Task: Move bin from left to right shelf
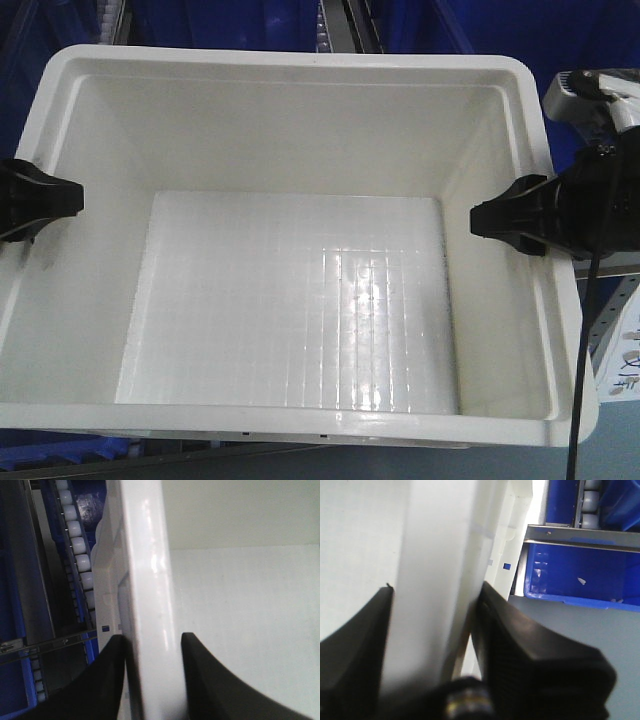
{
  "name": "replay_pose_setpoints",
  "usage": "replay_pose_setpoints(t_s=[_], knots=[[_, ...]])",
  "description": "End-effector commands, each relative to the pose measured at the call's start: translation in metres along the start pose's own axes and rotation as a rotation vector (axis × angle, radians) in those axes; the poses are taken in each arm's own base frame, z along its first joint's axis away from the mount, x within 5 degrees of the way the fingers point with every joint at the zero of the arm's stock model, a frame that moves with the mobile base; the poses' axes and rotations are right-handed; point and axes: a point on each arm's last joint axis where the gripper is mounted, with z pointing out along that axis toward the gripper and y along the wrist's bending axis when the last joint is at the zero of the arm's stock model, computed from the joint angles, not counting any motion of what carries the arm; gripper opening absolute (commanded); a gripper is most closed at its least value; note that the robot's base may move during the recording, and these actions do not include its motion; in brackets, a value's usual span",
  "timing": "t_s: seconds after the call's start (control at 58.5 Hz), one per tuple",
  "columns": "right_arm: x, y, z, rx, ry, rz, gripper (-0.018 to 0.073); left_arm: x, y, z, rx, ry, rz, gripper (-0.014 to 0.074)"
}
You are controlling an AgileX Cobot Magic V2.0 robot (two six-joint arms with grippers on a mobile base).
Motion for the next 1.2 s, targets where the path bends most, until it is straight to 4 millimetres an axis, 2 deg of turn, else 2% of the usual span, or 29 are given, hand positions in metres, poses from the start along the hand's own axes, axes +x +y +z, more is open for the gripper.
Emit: replay_pose_setpoints(t_s=[0.0, 1.179], knots=[[-0.0171, 0.0094, -0.019, -0.03, -0.154, -0.033, -0.0004, -0.0189, -0.0091, -0.0168, 0.047, -0.169, -0.007, -0.0006], [-0.0171, 0.0094, -0.019, -0.03, -0.154, -0.033, -0.0004, -0.0189, -0.0091, -0.0168, 0.047, -0.169, -0.007, -0.0006]])
